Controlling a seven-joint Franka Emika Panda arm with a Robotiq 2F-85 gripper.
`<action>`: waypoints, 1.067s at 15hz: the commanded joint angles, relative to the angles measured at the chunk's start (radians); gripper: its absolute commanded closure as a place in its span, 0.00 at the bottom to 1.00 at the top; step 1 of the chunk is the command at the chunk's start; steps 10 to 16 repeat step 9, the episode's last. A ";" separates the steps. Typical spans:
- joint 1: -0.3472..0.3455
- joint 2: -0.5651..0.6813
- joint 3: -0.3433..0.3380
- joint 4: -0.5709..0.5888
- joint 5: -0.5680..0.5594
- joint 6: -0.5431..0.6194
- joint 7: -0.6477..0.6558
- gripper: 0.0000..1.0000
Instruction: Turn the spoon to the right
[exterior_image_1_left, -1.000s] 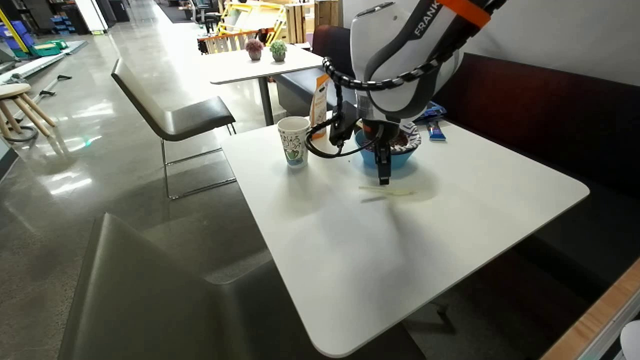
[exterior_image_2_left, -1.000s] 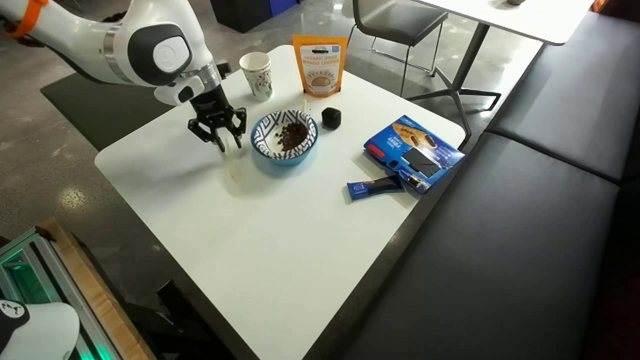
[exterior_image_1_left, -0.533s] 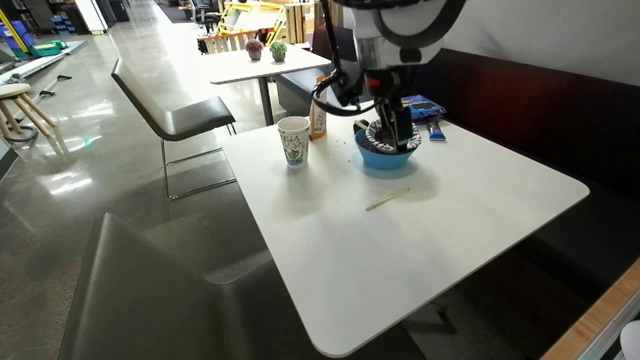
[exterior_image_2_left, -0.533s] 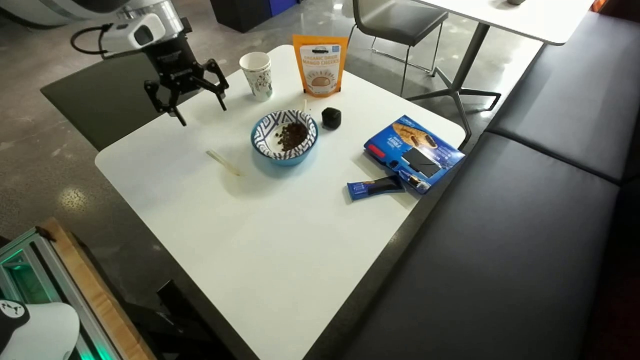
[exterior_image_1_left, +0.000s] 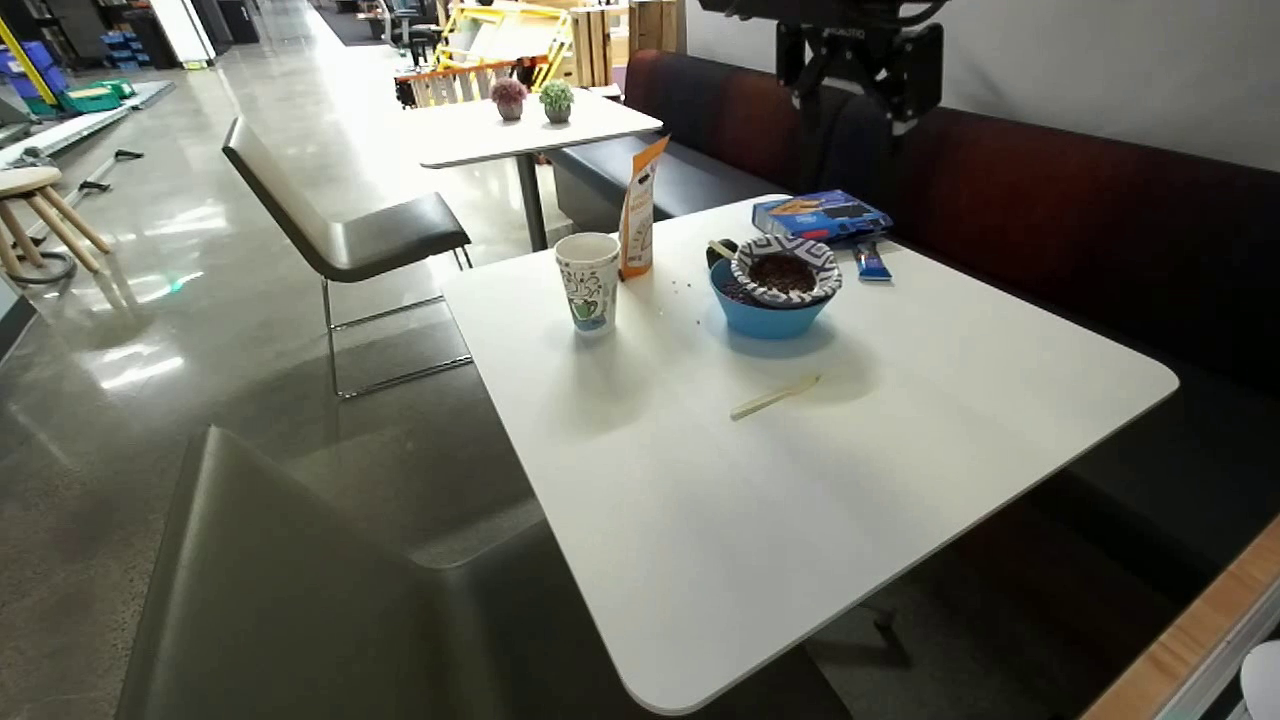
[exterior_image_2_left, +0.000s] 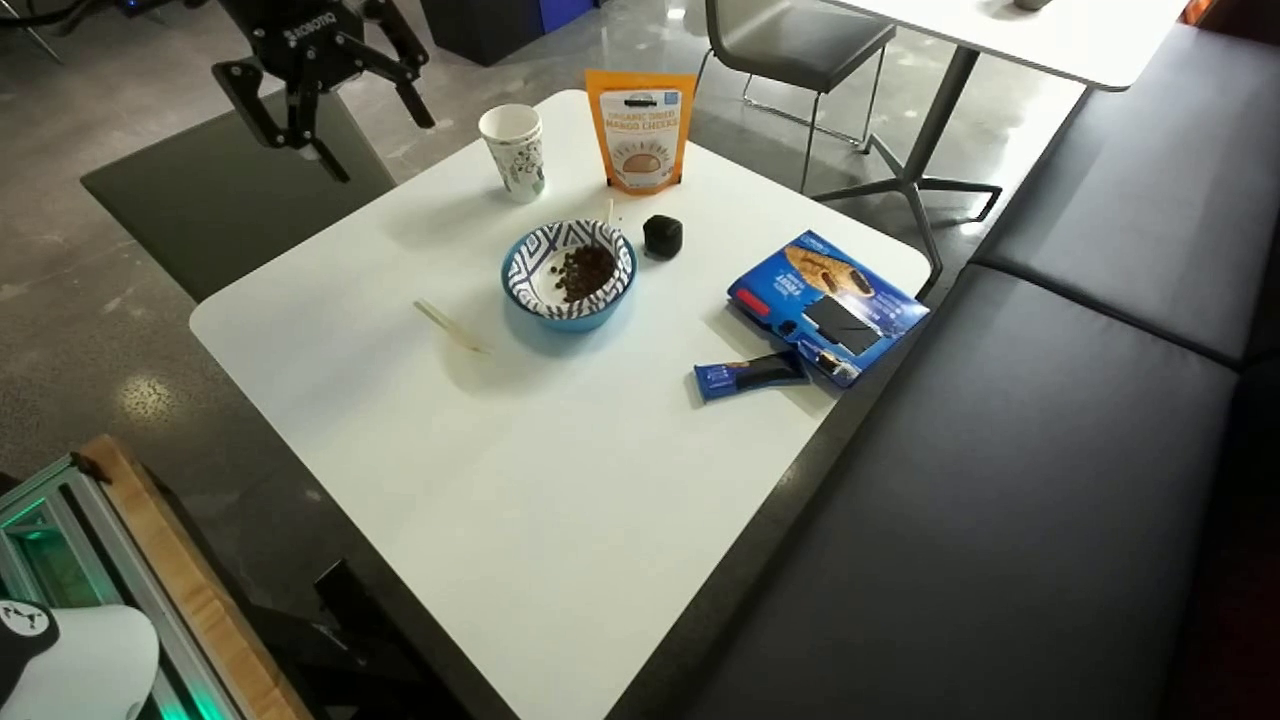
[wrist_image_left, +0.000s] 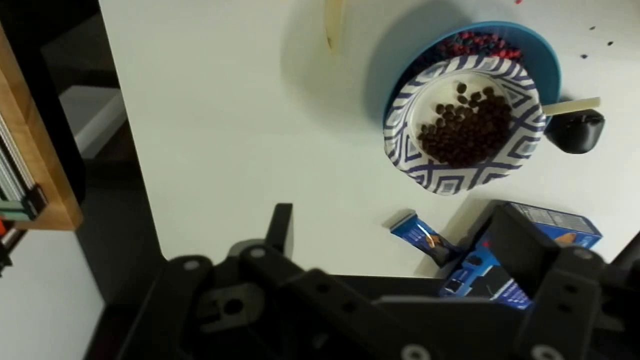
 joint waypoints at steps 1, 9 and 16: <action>-0.091 -0.008 0.041 0.000 -0.033 -0.013 0.059 0.00; -0.144 0.027 0.067 -0.038 -0.099 0.009 0.327 0.00; -0.144 0.027 0.067 -0.038 -0.099 0.009 0.327 0.00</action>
